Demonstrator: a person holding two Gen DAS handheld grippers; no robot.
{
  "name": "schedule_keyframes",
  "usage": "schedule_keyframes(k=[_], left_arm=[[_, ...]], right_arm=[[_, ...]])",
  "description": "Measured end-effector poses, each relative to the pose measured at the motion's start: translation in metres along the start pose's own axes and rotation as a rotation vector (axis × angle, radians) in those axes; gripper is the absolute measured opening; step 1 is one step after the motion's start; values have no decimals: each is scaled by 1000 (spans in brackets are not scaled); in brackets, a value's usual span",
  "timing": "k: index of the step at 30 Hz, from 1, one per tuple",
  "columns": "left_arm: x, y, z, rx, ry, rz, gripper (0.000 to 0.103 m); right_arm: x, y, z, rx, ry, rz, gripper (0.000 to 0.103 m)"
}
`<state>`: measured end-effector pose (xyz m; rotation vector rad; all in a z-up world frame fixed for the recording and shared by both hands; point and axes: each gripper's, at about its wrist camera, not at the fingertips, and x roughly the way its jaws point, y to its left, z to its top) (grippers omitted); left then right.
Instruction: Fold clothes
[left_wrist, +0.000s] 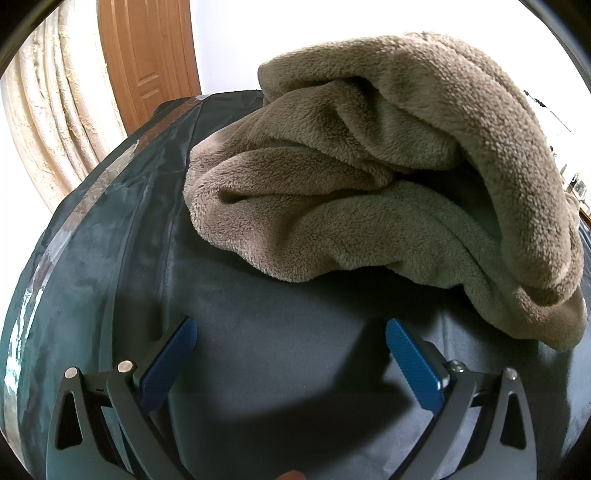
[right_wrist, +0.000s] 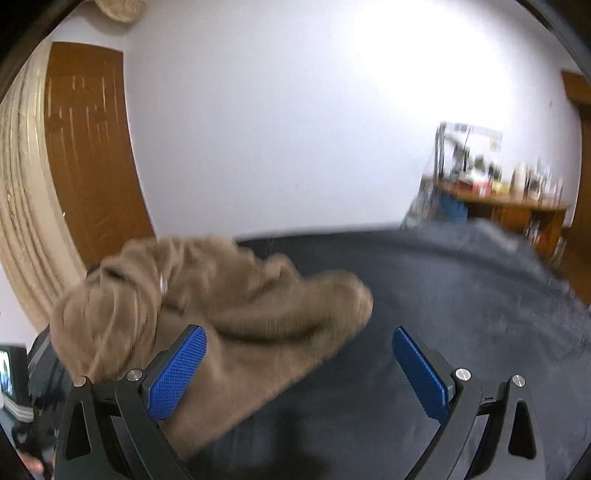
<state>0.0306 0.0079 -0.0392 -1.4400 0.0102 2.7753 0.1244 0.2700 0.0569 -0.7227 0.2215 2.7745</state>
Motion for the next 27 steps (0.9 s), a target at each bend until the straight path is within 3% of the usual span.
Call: schedule_keyframes(k=[3,7,14,27], left_arm=[[1,-1,1,-1,0,1,102],[2,-1,2,-4,-1,4,102],[4,0,3,-6,-1,6,102],[-1,2,-2,-17,-13,-19,103]], right_arm=[[1,11,13,-25,-106,-29,102],[2,15,15,-37,-170,-52,102],[32,-9,1,73,-34,-7,102],[31,-2,4,85,-26,27,102]])
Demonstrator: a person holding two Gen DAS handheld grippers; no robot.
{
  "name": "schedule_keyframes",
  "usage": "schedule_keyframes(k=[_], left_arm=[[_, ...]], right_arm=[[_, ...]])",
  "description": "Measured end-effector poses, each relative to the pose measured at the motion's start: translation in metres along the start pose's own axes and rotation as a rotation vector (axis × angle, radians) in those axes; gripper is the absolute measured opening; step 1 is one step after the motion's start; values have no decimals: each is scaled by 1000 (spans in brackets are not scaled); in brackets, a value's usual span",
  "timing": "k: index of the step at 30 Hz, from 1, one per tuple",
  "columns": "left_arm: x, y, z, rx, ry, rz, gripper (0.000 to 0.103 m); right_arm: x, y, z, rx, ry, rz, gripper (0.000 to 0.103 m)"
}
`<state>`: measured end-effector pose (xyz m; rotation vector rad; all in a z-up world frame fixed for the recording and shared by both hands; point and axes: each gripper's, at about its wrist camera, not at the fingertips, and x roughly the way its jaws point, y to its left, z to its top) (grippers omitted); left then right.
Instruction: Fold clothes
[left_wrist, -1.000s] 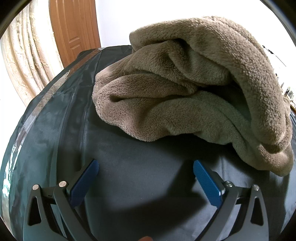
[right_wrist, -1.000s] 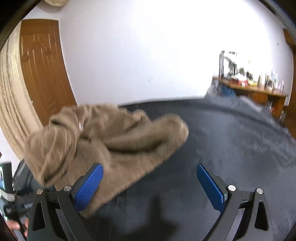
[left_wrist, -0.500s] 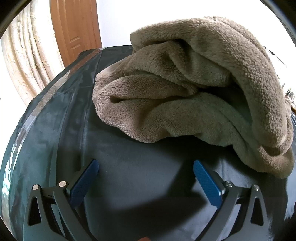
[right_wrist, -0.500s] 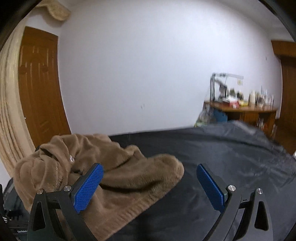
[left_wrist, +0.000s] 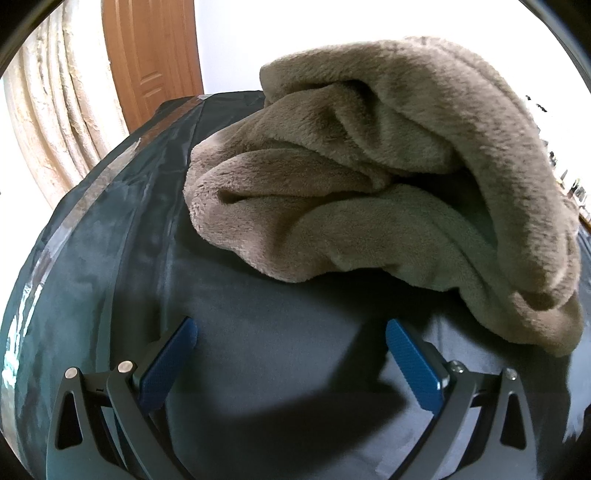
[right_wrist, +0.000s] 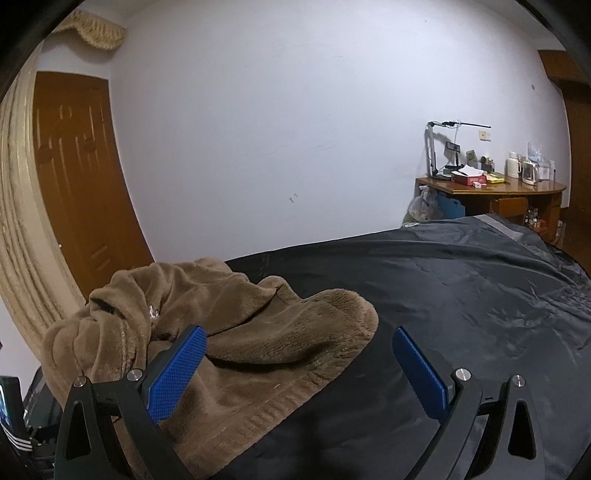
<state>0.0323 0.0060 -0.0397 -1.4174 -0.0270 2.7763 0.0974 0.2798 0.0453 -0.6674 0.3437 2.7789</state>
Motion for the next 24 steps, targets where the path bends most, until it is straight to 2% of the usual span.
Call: schedule_keyframes(k=[4,10,14,17,21,24], left_arm=[[-12,-9,0,19,-34,-31,103],[-57,-29,8,83,-173,-97,103],[-72,-52,19,185,-245,-118,103],[-65,-67,24,230,-237,-112,103],[-58,-67,31,190,-208,-145,103],[-60,-65,34,217,-273,-94,103]], right_arm=[[4,5,-1,-14,17,-3,102],[10,1,-3,12,40,8,102],[11,1,-5,20,52,23,102],[10,0,-6,23,52,33,102],[9,-1,-5,33,48,42,102],[8,-2,-4,43,50,51,102]])
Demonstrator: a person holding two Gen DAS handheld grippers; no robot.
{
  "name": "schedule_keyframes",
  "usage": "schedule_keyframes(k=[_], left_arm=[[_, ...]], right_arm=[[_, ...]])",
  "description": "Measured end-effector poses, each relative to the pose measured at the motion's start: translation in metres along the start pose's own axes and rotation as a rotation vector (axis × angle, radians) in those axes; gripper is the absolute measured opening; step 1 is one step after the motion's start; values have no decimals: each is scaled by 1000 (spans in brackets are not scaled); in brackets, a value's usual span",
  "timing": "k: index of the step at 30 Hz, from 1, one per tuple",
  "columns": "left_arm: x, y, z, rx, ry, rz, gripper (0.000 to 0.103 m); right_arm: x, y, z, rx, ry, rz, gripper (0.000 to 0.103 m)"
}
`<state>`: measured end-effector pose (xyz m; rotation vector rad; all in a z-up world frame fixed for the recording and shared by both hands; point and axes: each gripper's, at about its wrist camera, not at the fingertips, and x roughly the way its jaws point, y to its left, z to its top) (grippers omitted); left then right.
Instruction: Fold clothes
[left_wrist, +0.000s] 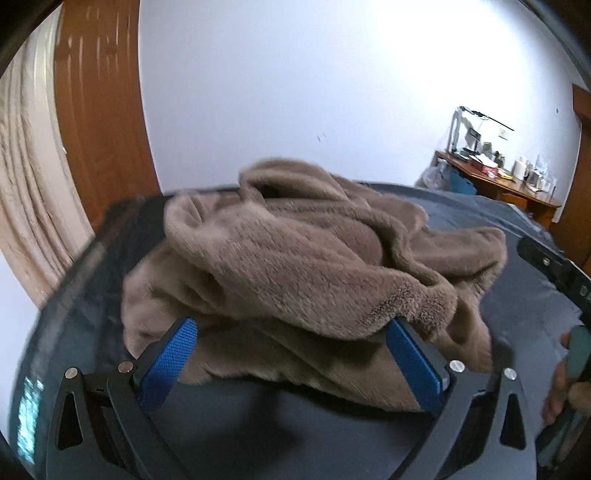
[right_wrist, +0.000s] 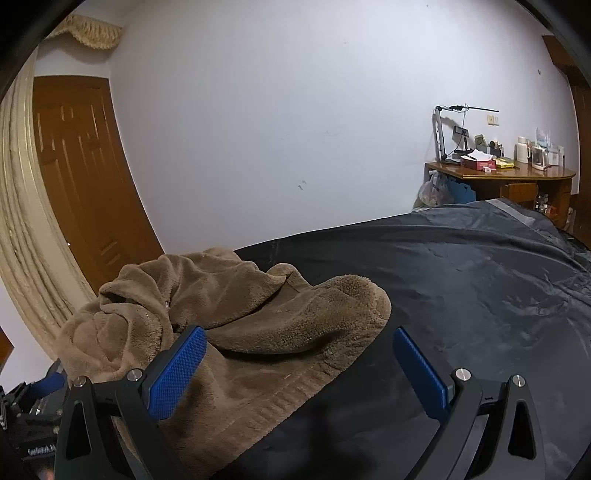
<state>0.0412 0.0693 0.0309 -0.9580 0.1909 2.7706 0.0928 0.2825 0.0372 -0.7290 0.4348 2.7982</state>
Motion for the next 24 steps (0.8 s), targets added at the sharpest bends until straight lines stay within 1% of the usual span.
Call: schedule_keyframes(k=[2,5,8,11,13,18,21,22,24], left_arm=[[-3,-3,0,82,-43,34,103],[-3,-7,-4,255,-51,2,103],[-9,-13,-16,438,-79,-35,103],[-11,-21,-23,542,-98,-47,103],[-6,-37,-17,573,-98,-62,103],[12,-69,-18,664,-90,-32,103],[27,-76,-14,644,-46,12,102],[30,-75,-12,614,-32,6,100],[34,-67,-8,524,0,-22,90]], right_arm=[[0,0,0,3,4,7,102],[-1,1,-1,0,7,12,102],[-1,2,-2,1,1,16,102],[0,4,-2,-5,-1,33,102],[0,7,-4,-18,-4,46,102],[0,15,-5,-59,-8,51,102],[2,12,-3,-43,-3,45,102],[3,10,-3,-35,-3,42,102],[2,6,-2,-19,-5,44,102]])
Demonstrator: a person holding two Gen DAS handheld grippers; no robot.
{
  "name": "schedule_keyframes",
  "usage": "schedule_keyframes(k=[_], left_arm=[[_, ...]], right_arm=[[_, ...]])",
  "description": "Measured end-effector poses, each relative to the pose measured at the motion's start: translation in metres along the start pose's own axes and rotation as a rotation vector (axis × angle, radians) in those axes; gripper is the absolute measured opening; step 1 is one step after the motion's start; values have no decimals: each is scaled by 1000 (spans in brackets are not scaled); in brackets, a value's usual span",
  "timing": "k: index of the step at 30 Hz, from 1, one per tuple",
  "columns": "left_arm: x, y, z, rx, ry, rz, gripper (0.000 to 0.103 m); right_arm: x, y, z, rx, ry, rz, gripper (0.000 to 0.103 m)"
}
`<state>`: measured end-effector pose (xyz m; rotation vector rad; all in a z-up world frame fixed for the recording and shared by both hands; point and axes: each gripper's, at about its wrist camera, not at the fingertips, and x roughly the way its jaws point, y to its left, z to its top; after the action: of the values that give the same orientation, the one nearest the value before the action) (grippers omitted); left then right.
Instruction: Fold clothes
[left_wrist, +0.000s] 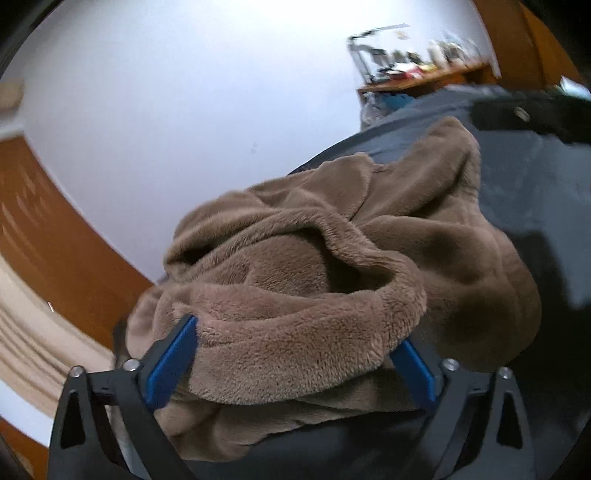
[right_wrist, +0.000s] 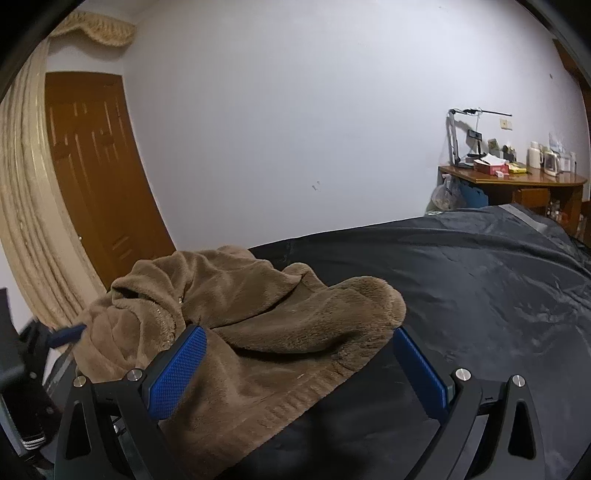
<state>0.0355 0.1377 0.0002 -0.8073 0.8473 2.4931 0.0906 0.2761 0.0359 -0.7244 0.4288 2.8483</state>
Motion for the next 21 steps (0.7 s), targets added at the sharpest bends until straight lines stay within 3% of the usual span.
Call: schedule_keyframes(k=[2,5,9,12,16,21], left_arm=[[1,11,0,-91,20,-44,70],[-10,34,-5,-254,5,-118,57],[-35,74,-17,-500,-77,-206,54],[-57,102,-30,-648,-158,-200,53],[-77,125,-43,-739,-213,-159,53],[-78,146,-74,-874,-214,-174,53]], right_arm=[[-2,-3,0,12,-1,2,102],[-3,-3,0,7,-14,7,102],[-9,5,0,-41,-56,15,102],[-12,11,-1,-70,-86,6,102],[-11,13,-1,-70,-87,7,102],[-12,10,-1,-50,-99,20,102]])
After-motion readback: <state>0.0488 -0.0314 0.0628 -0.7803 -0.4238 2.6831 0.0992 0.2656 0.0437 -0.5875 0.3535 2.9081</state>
